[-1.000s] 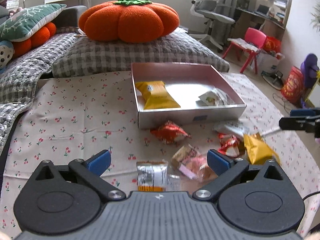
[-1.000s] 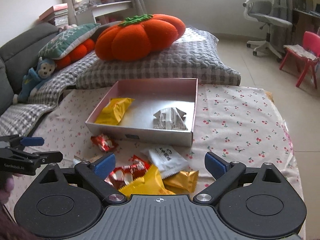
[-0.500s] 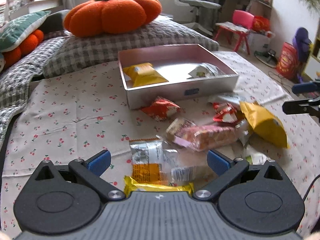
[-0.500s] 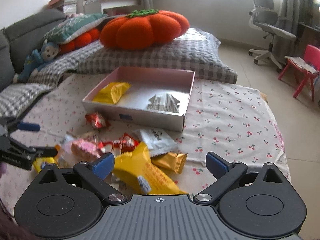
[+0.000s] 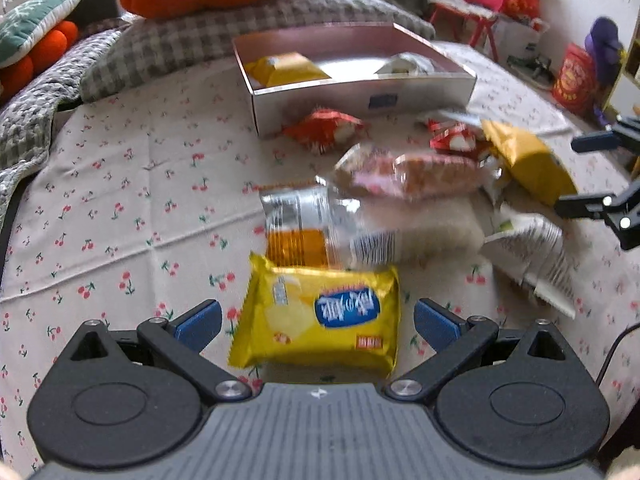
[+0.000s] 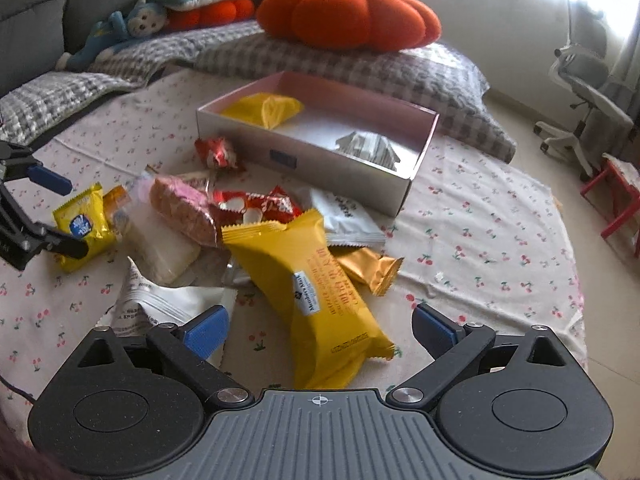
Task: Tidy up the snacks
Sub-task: 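Grasp the yellow blue-logo biscuit packet with the left tool while the right tool grasps a yellow waffle packet, then carry both yellow packets into the pink box and open both tools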
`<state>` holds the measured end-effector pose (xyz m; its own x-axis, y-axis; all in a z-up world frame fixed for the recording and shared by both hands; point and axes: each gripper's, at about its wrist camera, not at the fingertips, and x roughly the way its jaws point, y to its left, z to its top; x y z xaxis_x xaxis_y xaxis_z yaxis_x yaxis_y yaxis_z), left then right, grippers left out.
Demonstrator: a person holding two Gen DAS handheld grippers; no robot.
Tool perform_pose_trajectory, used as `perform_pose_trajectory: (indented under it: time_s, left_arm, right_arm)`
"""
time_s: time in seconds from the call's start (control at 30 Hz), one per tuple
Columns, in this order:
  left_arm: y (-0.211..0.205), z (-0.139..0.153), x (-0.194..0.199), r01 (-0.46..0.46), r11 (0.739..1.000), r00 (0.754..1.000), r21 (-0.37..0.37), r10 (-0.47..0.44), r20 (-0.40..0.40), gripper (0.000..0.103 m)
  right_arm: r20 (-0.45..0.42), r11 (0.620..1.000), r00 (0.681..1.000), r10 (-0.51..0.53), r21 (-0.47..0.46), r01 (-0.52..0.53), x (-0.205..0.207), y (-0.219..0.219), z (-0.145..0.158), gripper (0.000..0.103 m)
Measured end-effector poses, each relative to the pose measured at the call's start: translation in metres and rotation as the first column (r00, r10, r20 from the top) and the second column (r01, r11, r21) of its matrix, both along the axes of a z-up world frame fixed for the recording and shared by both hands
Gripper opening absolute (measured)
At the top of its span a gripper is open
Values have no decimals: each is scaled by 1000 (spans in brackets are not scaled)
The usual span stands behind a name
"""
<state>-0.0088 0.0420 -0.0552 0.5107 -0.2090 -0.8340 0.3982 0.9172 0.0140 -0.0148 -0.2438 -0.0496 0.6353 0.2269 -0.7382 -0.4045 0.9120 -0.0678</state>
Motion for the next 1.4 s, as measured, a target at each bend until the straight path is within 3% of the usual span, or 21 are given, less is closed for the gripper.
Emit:
perform_pose_trajectory:
  time_s: [0.17, 0.47, 0.67, 0.77, 0.9, 1.07, 1.27, 1.4]
  left_arm:
    - [-2, -9, 1, -11, 999, 999, 41, 13, -50, 102]
    - [-2, -11, 2, 27, 1000, 999, 3, -27, -42, 103]
    - [0, -13, 3, 42, 999, 999, -18, -42, -16, 103]
    - [-1, -13, 3, 53, 998, 998, -21, -53, -17, 99]
    - [-1, -9, 4, 78, 997, 997, -25, -79, -24, 85]
    - [1, -7, 6, 77, 997, 996, -28, -79, -43, 80]
    - [5, -6, 5, 60, 998, 997, -35, -61, -42, 73]
    - [7, -4, 7, 48, 998, 997, -37, -50, -55, 70]
  right_arm:
    - [-37, 999, 999, 17, -27, -18, 5, 10, -10, 99]
    - [-82, 999, 996, -32, -36, 29, 15, 5, -27, 99]
    - [4, 996, 998, -63, -59, 64, 15, -1, -30, 99]
    - [44, 996, 998, -46, -77, 49, 14, 0, -30, 99]
    - [82, 994, 996, 23, -106, -14, 11, 6, -26, 99]
    - [77, 994, 995, 64, -96, -57, 15, 16, -19, 97]
    - [36, 993, 998, 52, -104, -48, 22, 21, -25, 75]
    - [38, 995, 999, 35, -99, -31, 21, 20, -23, 50]
